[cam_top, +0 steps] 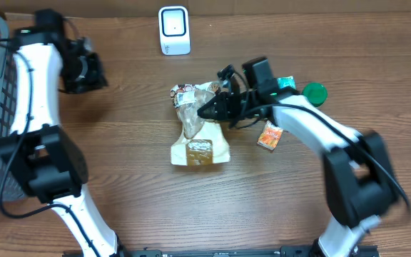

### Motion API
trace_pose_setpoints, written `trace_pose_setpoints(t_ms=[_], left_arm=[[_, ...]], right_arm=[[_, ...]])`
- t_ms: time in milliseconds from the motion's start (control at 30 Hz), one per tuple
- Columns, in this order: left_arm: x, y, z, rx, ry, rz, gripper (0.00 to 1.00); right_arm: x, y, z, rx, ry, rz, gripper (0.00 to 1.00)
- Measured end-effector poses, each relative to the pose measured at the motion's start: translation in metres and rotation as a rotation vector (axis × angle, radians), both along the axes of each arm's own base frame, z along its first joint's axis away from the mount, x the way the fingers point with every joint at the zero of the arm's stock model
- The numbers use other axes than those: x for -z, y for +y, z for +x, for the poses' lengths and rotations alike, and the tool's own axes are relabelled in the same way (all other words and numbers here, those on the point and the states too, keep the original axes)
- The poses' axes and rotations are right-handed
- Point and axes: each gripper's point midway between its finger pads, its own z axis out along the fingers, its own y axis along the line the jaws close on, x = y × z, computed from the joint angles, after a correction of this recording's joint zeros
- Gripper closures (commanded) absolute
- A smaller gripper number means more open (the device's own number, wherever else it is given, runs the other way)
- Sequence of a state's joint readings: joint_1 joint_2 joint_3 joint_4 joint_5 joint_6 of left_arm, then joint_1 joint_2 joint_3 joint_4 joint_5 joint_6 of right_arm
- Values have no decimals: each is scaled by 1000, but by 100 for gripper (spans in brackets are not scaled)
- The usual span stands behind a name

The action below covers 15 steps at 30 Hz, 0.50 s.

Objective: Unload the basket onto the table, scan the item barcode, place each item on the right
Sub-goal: 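Lift the pouch with the right gripper and hold it before the scanner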

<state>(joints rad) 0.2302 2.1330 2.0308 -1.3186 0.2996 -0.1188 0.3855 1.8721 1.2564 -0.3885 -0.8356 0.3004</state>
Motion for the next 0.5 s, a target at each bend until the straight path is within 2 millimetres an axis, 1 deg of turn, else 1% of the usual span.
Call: trace_pose_setpoints(t_ms=[33,67,100,167,267,300,333,433,500], left_arm=[[-4,12,-2,-20,-4,14,68],[-5,21,-4,-41,-4,24,58],[-5,29,-7,-58,1,29,50],[-4,43,-10,-89,9,40,38],[-4,51,-13,-110,14,48,33],[-4,51,-13,-110,14,50,8],[-4,51,-13,-111,14,51,0],[-4,51,-12,-110,14,51,0],[-4,51,-12,-110,14,51,0]], right_arm=[[-20,-4,-7,-15,-40,5,96],[-39,-7,-13,-29,-80,13,96],[-59,-11,-20,-41,-126,21,96],[-97,-19,-34,-57,-217,43,96],[-137,-29,-54,-69,-313,67,96],[-149,-32,-60,-73,-345,75,96],[-160,-34,-66,-74,-375,85,96],[-186,-39,-80,-71,-443,110,96],[-194,-41,-84,-64,-459,118,96]])
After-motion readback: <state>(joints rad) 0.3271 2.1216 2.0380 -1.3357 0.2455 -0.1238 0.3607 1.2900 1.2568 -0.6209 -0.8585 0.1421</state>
